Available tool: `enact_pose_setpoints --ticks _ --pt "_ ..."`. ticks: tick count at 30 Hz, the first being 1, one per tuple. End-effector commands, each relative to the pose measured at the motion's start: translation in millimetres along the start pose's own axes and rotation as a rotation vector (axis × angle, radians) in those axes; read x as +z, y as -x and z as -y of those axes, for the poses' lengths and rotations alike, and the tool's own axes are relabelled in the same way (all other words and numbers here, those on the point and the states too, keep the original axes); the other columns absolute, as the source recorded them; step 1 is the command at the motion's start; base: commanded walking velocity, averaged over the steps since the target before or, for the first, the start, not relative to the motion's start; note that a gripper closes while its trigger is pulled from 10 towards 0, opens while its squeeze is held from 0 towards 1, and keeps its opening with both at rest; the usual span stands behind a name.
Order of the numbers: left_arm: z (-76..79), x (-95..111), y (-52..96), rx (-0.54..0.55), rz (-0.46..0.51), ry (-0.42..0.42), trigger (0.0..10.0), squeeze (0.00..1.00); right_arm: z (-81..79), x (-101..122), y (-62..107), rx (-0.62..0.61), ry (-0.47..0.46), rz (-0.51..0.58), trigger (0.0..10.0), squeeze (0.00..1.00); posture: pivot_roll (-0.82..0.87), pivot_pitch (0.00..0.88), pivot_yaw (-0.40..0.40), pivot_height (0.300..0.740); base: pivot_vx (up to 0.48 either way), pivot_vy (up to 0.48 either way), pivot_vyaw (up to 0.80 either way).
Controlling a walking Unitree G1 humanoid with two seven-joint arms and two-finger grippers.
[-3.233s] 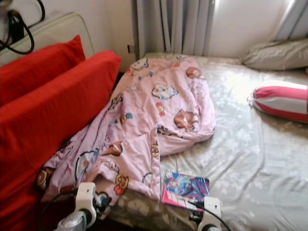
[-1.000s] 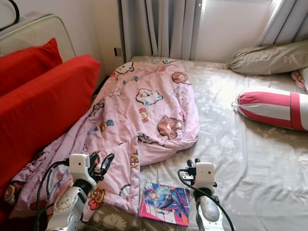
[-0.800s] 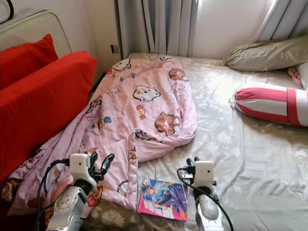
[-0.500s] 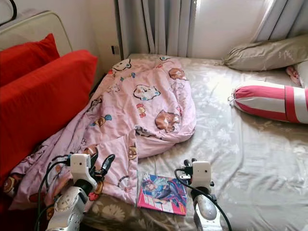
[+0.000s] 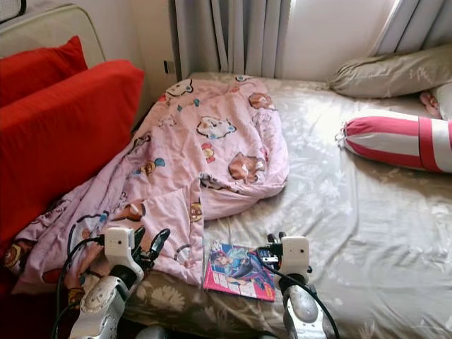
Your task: Clean up the room
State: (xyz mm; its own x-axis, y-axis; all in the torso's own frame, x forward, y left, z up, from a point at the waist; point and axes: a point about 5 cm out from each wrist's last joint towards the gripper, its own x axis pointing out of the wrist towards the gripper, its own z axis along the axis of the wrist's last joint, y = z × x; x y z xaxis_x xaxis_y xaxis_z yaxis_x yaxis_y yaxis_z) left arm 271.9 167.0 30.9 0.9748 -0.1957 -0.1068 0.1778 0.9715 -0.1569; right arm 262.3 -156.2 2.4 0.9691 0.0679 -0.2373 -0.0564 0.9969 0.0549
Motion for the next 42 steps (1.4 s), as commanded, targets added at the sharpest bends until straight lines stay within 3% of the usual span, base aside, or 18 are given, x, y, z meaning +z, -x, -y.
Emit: enact_pose_setpoints --ticks 1,22,31,42 --pt "-0.1 2.7 0.1 -0.001 0.007 -0.004 10.0 0.00 1.2 -5.4 1.3 -0.004 -0.009 -0.033 10.0 0.00 0.05 0.007 -0.006 0.641 0.000 0.000 0.00" --pt "3.9 4.2 -2.0 -0.025 0.003 -0.006 10.0 0.00 -4.2 -23.7 6.0 0.076 -0.041 -0.103 10.0 0.00 0.06 0.016 -0.003 0.636 0.000 0.000 0.00" --pt "3.5 4.2 -2.2 -0.024 -0.007 -0.008 10.0 0.00 1.0 -34.6 9.5 0.073 -0.048 -0.160 10.0 0.00 0.06 0.033 0.001 0.636 0.000 0.000 0.54" --pt "6.3 4.7 -3.4 -0.039 -0.010 -0.010 10.0 0.00 8.1 -40.6 11.7 0.041 -0.086 -0.196 10.0 0.00 0.06 0.040 0.008 0.636 0.000 0.000 0.00"
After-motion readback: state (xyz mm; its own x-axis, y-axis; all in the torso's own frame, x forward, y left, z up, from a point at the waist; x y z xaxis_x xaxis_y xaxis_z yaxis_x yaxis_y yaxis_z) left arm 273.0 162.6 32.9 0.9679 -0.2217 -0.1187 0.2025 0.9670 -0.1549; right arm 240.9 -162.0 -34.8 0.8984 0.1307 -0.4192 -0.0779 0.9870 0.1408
